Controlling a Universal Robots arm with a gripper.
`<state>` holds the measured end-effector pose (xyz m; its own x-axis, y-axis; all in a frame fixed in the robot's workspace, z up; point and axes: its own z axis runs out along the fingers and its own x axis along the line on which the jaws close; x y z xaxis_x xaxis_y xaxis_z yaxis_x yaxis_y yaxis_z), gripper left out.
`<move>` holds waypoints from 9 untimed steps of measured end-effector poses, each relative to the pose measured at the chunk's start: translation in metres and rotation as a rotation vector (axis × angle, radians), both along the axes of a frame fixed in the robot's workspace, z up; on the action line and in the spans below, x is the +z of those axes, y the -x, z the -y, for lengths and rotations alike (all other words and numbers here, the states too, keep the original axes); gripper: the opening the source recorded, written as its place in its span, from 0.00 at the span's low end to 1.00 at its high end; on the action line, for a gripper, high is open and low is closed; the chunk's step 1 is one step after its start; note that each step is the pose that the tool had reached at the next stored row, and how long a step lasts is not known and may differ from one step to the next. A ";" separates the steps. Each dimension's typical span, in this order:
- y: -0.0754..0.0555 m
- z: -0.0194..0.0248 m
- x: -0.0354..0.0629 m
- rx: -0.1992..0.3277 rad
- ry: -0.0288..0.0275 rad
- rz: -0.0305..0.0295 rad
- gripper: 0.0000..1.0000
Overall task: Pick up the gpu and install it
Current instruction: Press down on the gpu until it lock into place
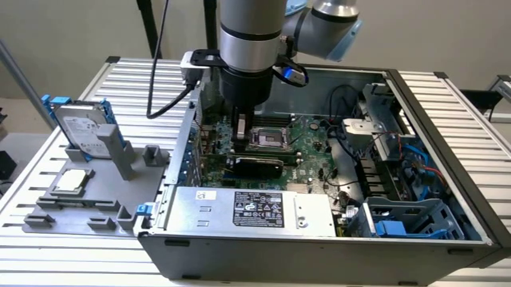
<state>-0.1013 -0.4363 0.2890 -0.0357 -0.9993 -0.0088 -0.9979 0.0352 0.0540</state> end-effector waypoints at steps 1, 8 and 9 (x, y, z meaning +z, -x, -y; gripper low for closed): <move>0.000 0.0000 0.0001 0.003 0.0004 -0.0065 0.11; 0.003 0.0000 0.0001 0.023 0.0023 -0.0819 0.11; 0.003 0.0000 0.0001 0.026 0.0029 -0.0935 0.11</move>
<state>-0.1041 -0.4363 0.2891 -0.0107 -0.9999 -0.0038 -0.9891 0.0100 0.1469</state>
